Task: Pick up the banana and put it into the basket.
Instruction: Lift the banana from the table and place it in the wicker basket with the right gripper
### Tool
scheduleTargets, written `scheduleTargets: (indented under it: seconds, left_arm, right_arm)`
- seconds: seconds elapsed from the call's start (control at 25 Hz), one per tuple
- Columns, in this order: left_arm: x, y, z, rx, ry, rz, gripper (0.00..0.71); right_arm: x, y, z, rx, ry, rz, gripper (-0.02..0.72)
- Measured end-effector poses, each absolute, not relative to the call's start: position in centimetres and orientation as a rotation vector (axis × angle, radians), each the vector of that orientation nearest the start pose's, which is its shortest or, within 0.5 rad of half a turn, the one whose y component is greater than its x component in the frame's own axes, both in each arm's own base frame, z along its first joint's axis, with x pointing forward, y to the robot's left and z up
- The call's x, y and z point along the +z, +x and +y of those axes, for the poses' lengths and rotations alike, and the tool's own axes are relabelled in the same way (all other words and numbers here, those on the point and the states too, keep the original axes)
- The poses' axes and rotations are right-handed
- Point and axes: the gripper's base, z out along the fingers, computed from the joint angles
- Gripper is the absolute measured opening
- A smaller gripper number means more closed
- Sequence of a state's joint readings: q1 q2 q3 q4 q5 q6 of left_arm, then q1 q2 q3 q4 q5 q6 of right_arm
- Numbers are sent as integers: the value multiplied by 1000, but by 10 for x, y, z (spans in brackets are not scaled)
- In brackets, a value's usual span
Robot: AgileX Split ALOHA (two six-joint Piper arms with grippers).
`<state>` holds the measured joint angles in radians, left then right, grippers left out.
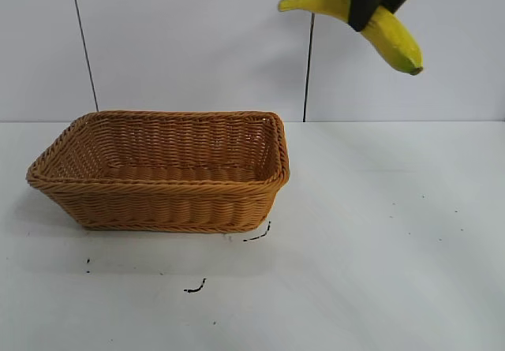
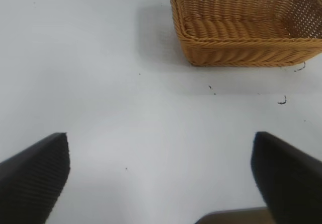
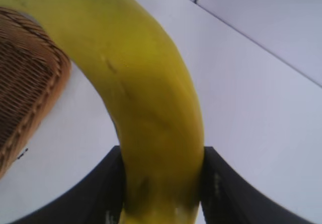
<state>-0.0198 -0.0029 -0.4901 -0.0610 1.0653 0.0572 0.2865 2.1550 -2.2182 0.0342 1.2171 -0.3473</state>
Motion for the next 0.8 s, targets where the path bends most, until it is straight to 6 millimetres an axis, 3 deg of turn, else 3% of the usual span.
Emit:
scheduleTargets:
  seconds: [0.24,0.44,0.6,0.8]
  left_arm:
    - [274,-5,-5,-50,82,2053,695]
    - [274,-5,-5,-50,82,2053,695]
    - [274,-5,-5,-50,82,2053,695]
    - [274,-5,-5,-50,82,2053,695]
  right_arm:
    - [305,450,225,30,-1168,2264,319]
    - [279,438,288,37,-1376,2051,319]
    - [247,440,311,42,-1467,1989,319]
    - [202,449,318,44,-1525,2004,319]
